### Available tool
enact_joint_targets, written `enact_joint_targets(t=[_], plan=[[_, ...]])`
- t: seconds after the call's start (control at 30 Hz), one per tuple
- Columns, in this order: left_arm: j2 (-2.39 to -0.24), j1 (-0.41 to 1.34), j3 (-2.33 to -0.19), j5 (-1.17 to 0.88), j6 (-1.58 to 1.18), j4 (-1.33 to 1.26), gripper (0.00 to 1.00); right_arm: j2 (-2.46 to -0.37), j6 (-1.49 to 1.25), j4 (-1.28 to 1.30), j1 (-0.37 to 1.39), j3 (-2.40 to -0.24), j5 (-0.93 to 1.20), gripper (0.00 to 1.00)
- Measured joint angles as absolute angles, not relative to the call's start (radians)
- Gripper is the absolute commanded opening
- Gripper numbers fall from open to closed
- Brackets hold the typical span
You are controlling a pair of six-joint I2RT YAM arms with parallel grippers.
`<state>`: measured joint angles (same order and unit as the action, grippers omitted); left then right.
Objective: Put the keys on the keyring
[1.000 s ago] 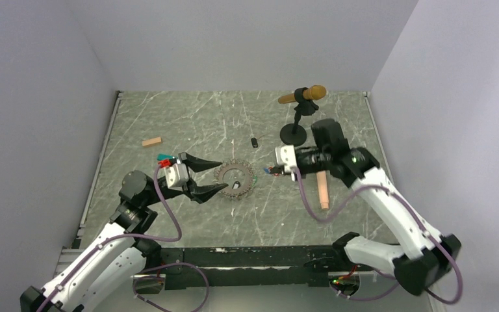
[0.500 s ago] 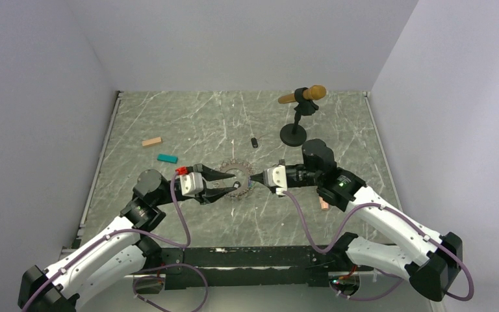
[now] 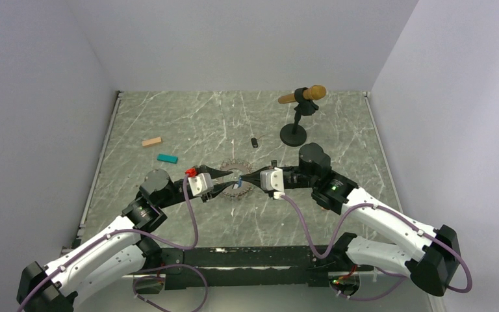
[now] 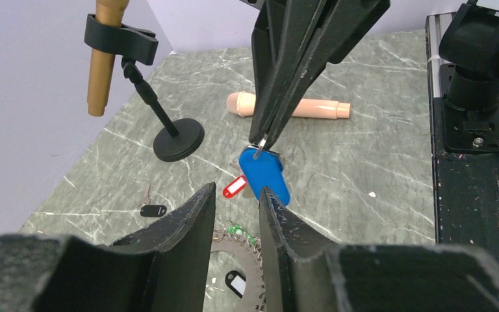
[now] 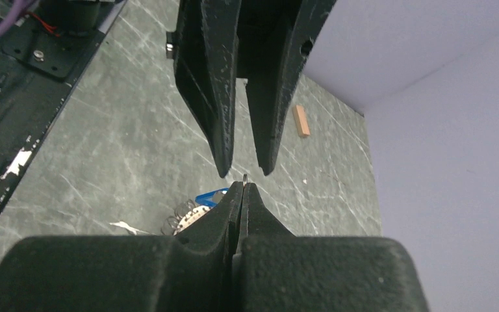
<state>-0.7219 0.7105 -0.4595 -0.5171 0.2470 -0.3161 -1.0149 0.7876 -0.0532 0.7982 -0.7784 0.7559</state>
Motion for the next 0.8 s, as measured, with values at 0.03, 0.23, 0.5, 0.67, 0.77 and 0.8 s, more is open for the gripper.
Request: enact_joint_targets(t=[0.03, 0.23, 0.5, 0.67, 0.77, 0.8], plan=[[-0.720, 0.710, -0.459, -0.514, 0.248, -0.316, 0.35, -1.015, 0.784, -0.057, 0.804, -0.778, 0.757, 0.00], [-0.716, 0.711, -0.459, -0.519, 0.249, -0.317, 0.32, -1.022, 0.768, -0.076, 0.828, -0.778, 0.757, 0.00], [-0.707, 0.713, -0.459, -0.542, 0.247, -0.316, 0.23, -1.045, 0.753, -0.081, 0.836, -0.778, 0.756, 0.00], [-0.708, 0.713, -0.459, -0.556, 0.247, -0.315, 0.22, -1.047, 0.740, -0.089, 0.836, -0.779, 0.756, 0.00], [-0.709, 0.716, -0.459, -0.574, 0.246, -0.317, 0.22, -1.052, 0.736, -0.095, 0.837, -0.779, 0.751, 0.00], [-0.709, 0.718, -0.459, -0.583, 0.246, -0.318, 0.22, -1.055, 0.735, -0.097, 0.838, -0.779, 0.749, 0.00]])
